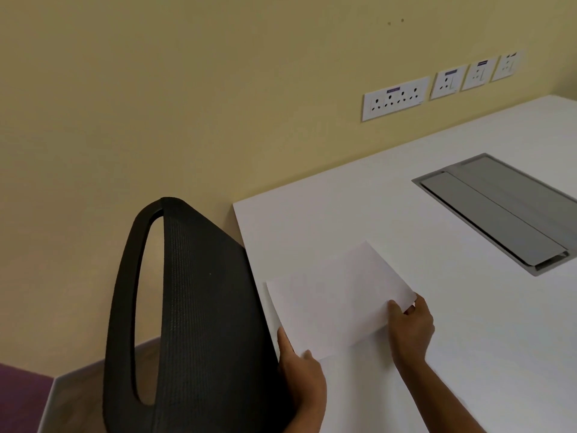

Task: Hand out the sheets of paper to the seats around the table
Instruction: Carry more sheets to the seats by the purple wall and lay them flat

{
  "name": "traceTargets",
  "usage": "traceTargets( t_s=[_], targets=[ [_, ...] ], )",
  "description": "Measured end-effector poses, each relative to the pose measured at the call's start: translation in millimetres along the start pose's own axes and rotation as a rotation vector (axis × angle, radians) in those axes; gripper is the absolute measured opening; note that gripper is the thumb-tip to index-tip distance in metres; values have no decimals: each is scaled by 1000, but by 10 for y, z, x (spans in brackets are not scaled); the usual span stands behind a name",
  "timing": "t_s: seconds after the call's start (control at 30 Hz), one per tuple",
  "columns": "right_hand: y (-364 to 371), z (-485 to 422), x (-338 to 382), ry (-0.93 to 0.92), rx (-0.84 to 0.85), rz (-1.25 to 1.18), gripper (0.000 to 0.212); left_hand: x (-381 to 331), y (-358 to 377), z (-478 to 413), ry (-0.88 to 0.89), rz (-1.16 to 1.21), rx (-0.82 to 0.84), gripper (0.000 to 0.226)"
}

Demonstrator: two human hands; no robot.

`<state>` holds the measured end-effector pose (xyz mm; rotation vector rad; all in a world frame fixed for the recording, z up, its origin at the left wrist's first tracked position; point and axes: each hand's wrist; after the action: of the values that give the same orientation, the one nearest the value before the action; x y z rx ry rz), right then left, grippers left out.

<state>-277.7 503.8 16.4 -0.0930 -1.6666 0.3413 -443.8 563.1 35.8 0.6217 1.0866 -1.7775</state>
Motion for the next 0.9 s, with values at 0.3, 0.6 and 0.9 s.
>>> traceTargets(
  t_s=[0.3,0.6,0.9],
  targets=[
    [-23,-9,-131,-231,202,333,73,52,117,1,215,-395,-119,79],
    [-36,-88,-294,-579,382,672,38,161,217,-118,371,-645,-110,82],
    [-46,-101,-424,-622,508,727,48,306,228,-215,437,-786,-98,59]
  ],
)
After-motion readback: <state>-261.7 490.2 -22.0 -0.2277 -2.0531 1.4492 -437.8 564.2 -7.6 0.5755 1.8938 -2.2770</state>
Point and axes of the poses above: each hand's wrist, its own z-axis away from the middle knuckle, its own y-axis out of the palm, x = y × z, and after that the axes turned 14 degrees about -y, right-handed
